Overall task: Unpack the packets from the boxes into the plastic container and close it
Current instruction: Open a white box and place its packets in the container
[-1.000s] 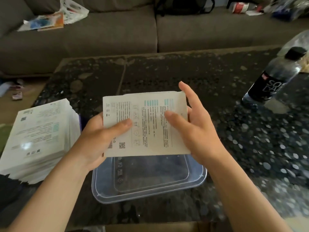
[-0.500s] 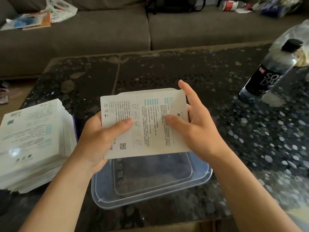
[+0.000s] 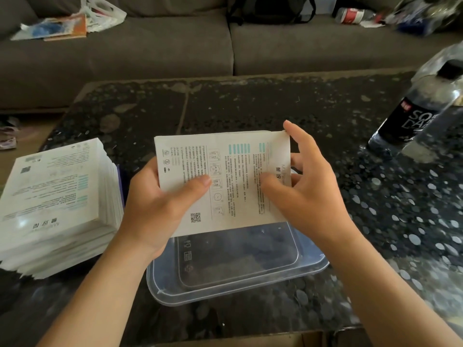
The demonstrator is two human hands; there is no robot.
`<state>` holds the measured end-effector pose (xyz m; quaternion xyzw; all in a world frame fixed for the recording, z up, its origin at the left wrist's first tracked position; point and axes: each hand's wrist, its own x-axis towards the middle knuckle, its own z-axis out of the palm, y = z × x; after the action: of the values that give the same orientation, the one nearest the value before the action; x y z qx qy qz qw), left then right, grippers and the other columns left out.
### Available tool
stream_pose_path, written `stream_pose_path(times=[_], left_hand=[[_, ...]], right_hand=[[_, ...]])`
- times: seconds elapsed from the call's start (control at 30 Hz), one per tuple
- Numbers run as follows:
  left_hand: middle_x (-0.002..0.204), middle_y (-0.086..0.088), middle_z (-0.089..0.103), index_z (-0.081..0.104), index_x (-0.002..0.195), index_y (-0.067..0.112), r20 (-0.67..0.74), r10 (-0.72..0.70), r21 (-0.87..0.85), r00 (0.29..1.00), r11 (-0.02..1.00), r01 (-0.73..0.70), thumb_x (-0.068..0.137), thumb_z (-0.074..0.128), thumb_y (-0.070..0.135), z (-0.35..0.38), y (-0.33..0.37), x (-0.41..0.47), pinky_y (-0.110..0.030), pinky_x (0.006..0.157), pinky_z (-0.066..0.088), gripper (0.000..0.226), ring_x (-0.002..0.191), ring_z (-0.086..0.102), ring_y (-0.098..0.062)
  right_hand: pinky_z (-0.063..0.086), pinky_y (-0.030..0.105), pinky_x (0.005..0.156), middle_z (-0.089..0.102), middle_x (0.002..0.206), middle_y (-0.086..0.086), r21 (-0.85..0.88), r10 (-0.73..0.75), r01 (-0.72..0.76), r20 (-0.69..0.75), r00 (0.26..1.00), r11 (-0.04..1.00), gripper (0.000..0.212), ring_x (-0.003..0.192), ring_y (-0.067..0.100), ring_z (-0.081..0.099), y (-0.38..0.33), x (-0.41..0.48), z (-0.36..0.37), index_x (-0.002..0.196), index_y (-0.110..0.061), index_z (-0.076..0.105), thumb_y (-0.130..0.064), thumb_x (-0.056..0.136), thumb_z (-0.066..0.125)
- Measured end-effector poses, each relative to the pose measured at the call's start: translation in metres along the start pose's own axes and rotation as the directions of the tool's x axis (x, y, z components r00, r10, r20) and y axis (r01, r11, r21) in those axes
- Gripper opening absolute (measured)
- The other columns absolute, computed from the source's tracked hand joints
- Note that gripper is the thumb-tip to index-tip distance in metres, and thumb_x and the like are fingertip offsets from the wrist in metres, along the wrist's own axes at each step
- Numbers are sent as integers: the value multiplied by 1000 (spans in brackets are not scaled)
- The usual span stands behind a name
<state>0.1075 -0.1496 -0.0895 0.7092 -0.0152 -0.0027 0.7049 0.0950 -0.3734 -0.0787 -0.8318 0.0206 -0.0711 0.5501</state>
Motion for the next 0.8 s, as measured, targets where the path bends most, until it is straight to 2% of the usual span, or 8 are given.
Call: stream_pose_path(times=[0.13,0.23,0.33,0.47,0.57,0.7,0.8], left_hand=[[119,7,77,69,122,23,2,9,13,1000,1000,-9,76,78,26,1,-1,-2,-45,86,62,47,113,73,-18],[118,7,77,70,120,24,5,21,8,1000,1000,-21,76,77,25,2,-2,-2,-40,84,64,45,112,74,-17],[117,8,78,70,119,23,4,27,-10,1000,1000,-27,76,77,23,3,-3,-2,-33,81,64,44,110,74,-16],[119,6,77,70,122,22,-7,23,4,1000,1000,-23,76,77,25,2,-4,-1,-39,83,64,46,111,74,-17],[118,7,77,69,122,22,-12,31,0,999,1000,-31,75,76,26,1,-3,-1,-34,78,64,47,110,74,-16],[118,7,77,70,122,22,-13,33,-10,999,999,-33,76,76,25,0,-3,-1,-32,78,64,47,110,74,-17],[119,7,77,70,123,22,-13,36,-3,999,999,-36,76,76,26,0,-4,-1,-34,79,65,47,111,74,-17]], right_hand=[[61,23,63,66,109,-12,-40,1,-2,-29,1000,999,79,89,5,70,1,-2,-2,149,-49,26,-23,89,70],[60,21,59,67,101,-14,-59,4,-5,-33,999,998,79,85,3,70,0,-3,-2,151,-47,25,-23,91,69],[61,24,60,69,94,-9,-80,-9,6,-32,999,997,78,86,11,70,0,-3,-1,154,-44,22,-22,93,66],[63,36,66,69,100,-10,-53,0,1,9,1000,999,77,84,19,72,-1,-4,-2,155,-46,17,-21,95,57],[61,32,64,70,107,-13,39,-27,25,53,998,999,75,85,17,71,0,-4,-5,156,-45,17,-16,96,51],[63,28,74,68,107,-24,21,-34,33,60,998,999,87,96,2,70,0,-2,-3,156,-46,16,-29,90,71],[63,30,77,68,112,-23,45,-41,39,53,998,998,87,100,1,69,1,-1,-3,155,-47,18,-27,90,73]])
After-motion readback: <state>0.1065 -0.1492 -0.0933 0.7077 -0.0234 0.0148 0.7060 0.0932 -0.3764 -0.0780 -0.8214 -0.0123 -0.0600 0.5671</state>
